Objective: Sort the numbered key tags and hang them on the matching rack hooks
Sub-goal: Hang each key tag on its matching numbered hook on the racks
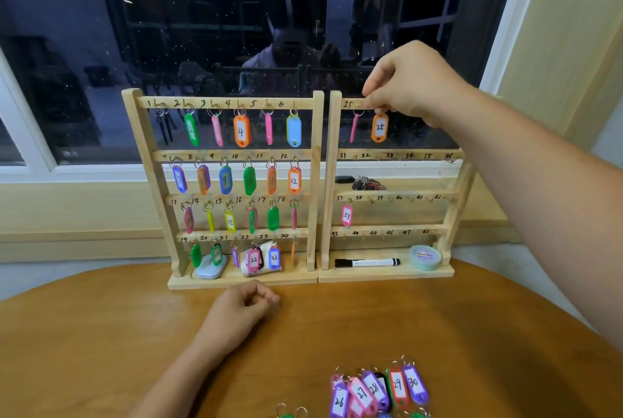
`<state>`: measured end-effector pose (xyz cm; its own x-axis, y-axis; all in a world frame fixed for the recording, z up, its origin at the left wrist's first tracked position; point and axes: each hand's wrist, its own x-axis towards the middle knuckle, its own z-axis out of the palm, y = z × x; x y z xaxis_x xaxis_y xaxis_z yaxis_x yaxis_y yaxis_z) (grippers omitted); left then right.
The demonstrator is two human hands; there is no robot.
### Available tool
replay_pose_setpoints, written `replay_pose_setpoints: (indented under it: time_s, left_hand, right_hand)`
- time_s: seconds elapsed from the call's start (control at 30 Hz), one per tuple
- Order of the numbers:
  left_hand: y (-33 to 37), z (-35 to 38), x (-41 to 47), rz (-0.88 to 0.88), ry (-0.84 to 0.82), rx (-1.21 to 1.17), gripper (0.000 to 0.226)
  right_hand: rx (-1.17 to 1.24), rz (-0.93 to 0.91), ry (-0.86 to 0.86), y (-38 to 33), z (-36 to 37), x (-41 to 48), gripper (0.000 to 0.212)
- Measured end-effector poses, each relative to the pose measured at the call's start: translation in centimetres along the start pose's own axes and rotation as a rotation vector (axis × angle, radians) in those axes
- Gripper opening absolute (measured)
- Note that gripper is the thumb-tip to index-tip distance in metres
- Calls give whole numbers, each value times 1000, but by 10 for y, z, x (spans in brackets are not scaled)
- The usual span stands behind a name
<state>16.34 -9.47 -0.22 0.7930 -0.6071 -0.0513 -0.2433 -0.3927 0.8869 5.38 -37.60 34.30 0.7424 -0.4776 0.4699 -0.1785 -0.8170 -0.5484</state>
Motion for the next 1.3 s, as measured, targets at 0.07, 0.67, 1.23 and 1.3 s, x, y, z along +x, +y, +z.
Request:
replay_pose_setpoints:
  time_s: [0.07,0.67,1.23,1.3]
  left_hand:
    - [0,0,-1,5,0,6,22]
    - [8,-2,-8,16,22,-14,18]
    - [10,-2,-10,30,32,9,19]
    - [10,-2,-10,34,29,24,20]
  right_hand:
    - [60,-14,7,0,-3,0,16]
    - [-47,-187,-57,-5,-3,5,32]
    - [-123,-284,56,7,3,-7,33]
    - [-54,-306,141,11,7,-21,28]
